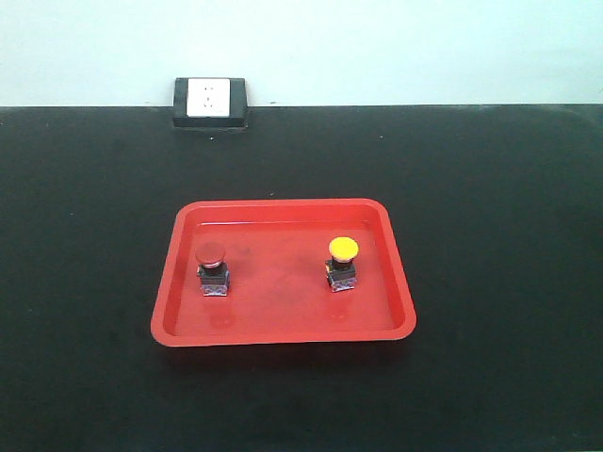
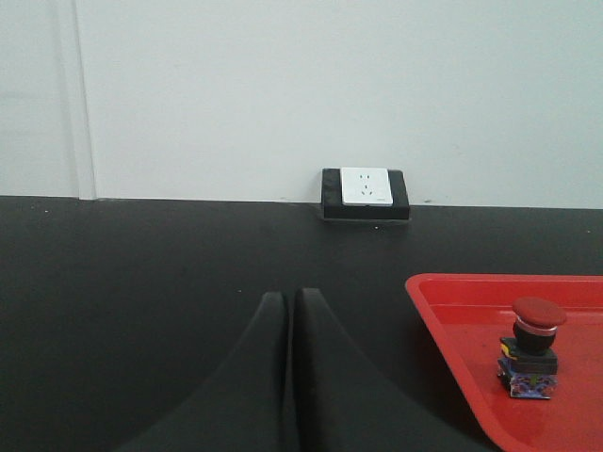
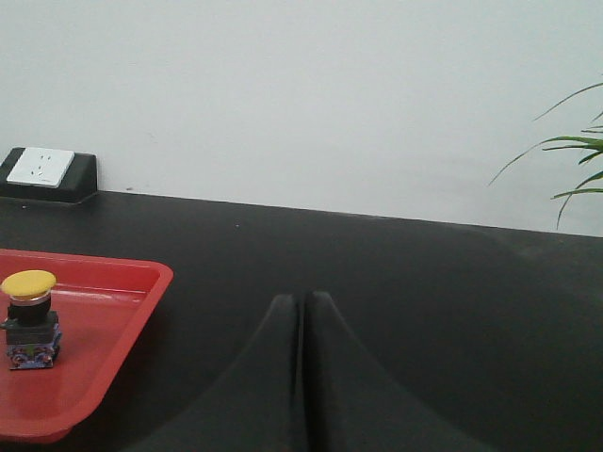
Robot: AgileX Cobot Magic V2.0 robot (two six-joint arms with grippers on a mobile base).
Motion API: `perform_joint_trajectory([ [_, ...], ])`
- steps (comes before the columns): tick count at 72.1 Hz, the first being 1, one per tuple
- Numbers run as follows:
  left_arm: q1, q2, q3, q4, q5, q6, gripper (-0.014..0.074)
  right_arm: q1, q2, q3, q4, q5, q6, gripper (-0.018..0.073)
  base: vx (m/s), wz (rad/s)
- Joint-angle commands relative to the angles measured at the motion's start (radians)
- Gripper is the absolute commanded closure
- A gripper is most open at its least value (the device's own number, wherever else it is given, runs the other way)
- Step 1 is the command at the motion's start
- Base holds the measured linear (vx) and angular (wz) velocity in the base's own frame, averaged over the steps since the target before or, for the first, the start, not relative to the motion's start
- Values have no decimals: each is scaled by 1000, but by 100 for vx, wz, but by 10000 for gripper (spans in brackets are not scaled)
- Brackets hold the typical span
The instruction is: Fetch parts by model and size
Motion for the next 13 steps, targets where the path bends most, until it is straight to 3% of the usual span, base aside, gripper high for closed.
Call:
perform_joint_trajectory([
  [1, -6, -14, 3, -4, -78, -12, 603, -5, -13, 9, -12, -79, 3, 569, 0, 0],
  [13, -6, -14, 3, -4, -78, -12, 603, -5, -13, 9, -12, -79, 3, 569, 0, 0],
])
